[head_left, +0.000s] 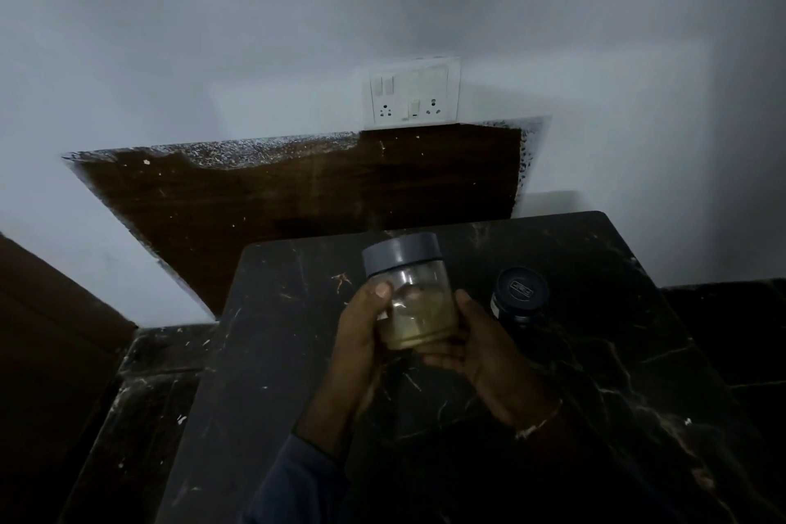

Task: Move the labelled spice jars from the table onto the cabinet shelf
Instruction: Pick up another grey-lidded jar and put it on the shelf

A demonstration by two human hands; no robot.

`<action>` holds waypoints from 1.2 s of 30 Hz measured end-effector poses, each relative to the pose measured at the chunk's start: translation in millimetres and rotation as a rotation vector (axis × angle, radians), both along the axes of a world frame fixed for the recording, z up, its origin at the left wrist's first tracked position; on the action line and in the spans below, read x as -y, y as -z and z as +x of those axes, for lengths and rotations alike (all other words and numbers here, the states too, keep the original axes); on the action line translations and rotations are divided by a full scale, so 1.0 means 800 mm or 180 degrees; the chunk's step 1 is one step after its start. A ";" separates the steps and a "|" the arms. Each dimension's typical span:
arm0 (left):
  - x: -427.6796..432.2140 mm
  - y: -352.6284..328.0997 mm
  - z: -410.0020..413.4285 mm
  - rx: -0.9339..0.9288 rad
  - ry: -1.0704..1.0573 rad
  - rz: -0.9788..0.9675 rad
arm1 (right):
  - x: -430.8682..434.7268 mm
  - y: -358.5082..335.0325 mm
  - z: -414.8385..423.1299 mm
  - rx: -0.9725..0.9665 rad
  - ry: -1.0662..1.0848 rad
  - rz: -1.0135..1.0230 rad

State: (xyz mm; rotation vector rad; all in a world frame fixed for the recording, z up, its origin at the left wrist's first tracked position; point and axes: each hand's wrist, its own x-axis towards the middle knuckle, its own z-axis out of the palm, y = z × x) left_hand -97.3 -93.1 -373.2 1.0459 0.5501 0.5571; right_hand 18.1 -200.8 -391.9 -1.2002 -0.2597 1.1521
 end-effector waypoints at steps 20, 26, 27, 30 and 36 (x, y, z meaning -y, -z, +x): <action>-0.003 -0.018 0.000 -0.0548 0.0071 0.1004 | 0.008 -0.019 0.001 -0.0407 0.0480 0.0592; -0.008 -0.045 0.017 -0.0283 0.0556 0.0701 | -0.002 -0.059 0.025 0.0225 0.0464 0.0330; -0.008 -0.056 0.021 -0.0191 0.0493 0.0779 | -0.002 -0.073 0.031 0.0304 0.0455 0.0321; -0.016 -0.113 0.043 0.0031 0.0267 0.1450 | -0.008 -0.135 0.060 0.0963 0.0289 0.0424; -0.037 -0.282 0.098 0.0725 0.0221 0.2673 | -0.001 -0.339 0.122 0.2891 0.0231 0.1120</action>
